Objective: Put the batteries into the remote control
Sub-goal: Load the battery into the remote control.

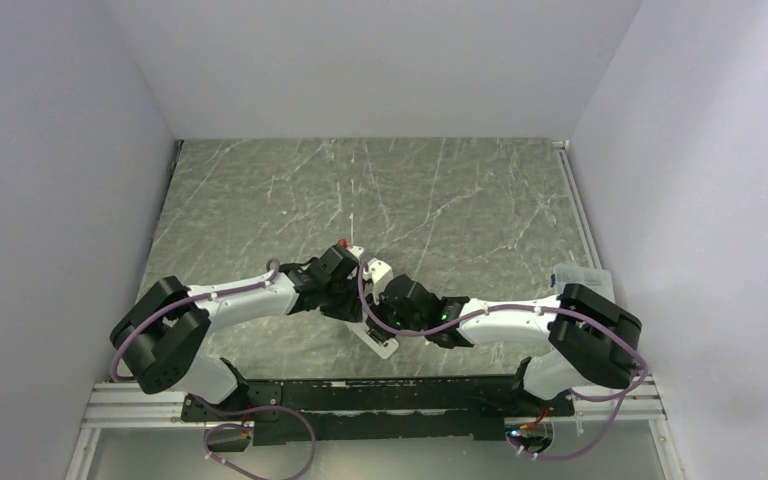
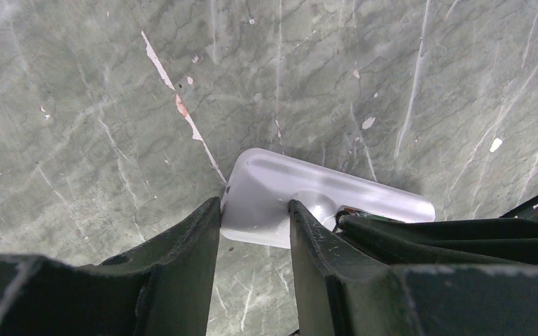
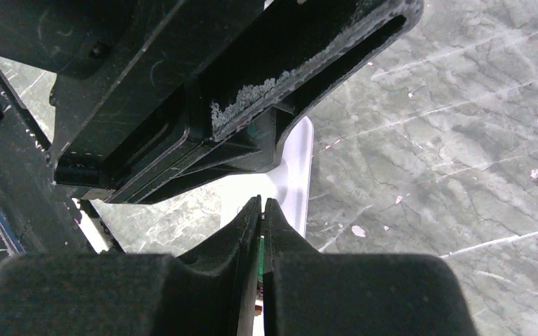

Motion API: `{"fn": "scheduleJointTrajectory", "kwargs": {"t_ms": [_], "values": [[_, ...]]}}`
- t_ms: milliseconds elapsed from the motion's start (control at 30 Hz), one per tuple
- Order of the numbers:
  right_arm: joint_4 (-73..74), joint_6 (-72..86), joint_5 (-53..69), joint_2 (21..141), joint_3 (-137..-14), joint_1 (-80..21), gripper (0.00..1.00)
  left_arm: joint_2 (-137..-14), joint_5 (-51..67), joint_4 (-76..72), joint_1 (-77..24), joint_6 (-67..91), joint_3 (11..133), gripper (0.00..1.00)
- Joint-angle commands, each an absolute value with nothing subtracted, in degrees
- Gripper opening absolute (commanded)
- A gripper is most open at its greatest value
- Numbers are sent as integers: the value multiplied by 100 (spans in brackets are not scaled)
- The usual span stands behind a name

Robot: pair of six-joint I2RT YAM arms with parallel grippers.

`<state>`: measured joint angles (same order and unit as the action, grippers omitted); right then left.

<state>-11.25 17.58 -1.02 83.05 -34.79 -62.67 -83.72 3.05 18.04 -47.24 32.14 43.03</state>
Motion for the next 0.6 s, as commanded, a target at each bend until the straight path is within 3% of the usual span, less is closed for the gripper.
{"fn": "scheduleJointTrajectory", "kwargs": {"t_ms": [0,567], "values": [[-1308,1793,-88,8321,-3639,-6293,7,-8367,193,1902,-4776,3139,4164,44],[-1261,1815,-47,8329,-3516,-6302,6,-8411,211,1873,-4774,3160,4183,43]]}}
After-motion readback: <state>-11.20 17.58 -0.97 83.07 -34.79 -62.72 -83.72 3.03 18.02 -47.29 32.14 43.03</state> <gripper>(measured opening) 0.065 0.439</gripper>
